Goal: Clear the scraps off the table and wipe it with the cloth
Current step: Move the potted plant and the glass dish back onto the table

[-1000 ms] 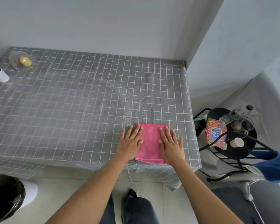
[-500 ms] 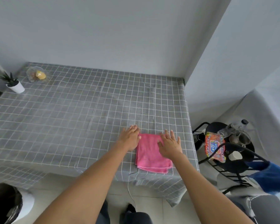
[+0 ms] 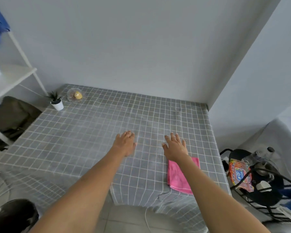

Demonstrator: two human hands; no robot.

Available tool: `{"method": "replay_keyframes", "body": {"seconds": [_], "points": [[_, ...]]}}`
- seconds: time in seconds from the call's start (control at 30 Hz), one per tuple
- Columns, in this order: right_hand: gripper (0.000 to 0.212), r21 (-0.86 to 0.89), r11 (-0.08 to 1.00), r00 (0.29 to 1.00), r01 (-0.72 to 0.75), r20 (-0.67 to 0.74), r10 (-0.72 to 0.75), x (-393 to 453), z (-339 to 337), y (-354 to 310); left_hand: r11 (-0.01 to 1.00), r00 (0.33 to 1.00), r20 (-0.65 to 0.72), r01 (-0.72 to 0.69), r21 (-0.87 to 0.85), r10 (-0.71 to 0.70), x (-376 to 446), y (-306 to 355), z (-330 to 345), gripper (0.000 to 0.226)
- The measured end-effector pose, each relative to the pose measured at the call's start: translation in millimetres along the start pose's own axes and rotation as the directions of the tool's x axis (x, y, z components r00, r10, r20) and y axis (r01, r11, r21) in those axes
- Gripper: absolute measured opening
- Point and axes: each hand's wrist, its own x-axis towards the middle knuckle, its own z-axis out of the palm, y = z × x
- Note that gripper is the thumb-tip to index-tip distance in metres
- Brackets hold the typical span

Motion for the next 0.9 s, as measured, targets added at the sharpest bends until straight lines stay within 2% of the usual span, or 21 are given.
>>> {"method": "replay_keyframes", "body": {"seconds": [0.53,0.9], "points": [[0.055,-0.055,0.985,0.984,0.164,0.078,-0.160,-5,41,-243,0.972,0.973,0.005,0.232,-0.045,-0.232,-98,-241,26,0.057],[0.055,-0.125,0.958,0.958,0.260,0.155,-0.240,35,54,-320,0.939,0.943,0.025,0.334,-0.087,-0.333,-110,-317,44,0.058]]}}
